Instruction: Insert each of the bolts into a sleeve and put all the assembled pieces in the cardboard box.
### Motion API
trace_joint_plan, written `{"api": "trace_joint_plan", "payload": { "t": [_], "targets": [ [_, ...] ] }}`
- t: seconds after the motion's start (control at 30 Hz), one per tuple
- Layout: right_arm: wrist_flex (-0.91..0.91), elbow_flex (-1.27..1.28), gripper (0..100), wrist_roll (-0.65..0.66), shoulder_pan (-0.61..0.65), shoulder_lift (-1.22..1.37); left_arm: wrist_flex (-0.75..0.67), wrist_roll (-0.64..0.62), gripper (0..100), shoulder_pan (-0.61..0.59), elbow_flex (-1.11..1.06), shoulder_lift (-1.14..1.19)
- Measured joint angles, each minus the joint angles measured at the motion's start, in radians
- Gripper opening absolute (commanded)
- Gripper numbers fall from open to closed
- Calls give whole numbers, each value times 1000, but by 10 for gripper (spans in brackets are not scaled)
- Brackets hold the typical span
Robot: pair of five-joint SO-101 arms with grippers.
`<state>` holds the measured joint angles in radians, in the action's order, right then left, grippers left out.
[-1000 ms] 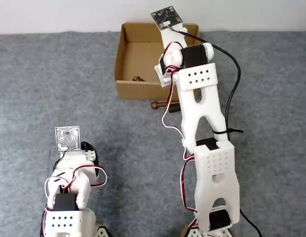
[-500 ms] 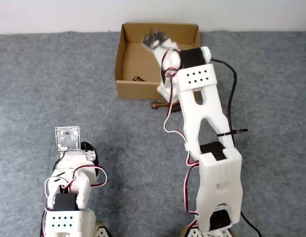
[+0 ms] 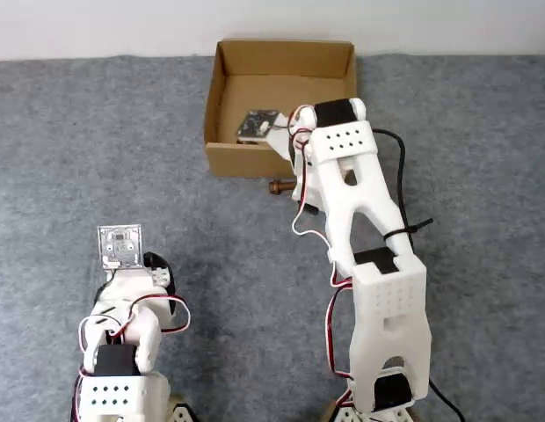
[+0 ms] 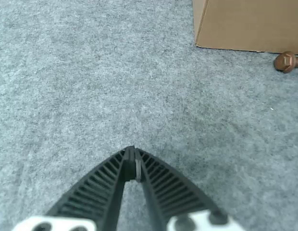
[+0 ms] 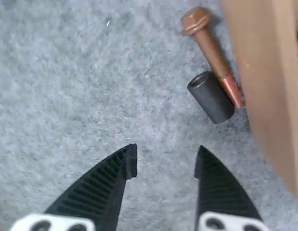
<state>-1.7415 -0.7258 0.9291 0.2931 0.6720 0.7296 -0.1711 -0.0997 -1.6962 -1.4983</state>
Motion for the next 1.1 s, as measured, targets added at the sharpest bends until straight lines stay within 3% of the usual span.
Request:
{"api": "trace_joint_plan", "payload": {
  "t": [0.27, 0.7, 0.9, 1.1],
  "targets": [
    [100, 0, 170, 140, -5, 64, -2, 0, 5, 0, 0, 0],
    [255, -3, 165, 181, -12, 198, -2, 0, 5, 0, 0, 0],
    [267, -20, 4, 181, -18, 244, -2, 0, 5, 0, 0, 0],
    [206, -17, 9, 180, -17, 244, -2, 0, 5, 0, 0, 0]
  ]
}}
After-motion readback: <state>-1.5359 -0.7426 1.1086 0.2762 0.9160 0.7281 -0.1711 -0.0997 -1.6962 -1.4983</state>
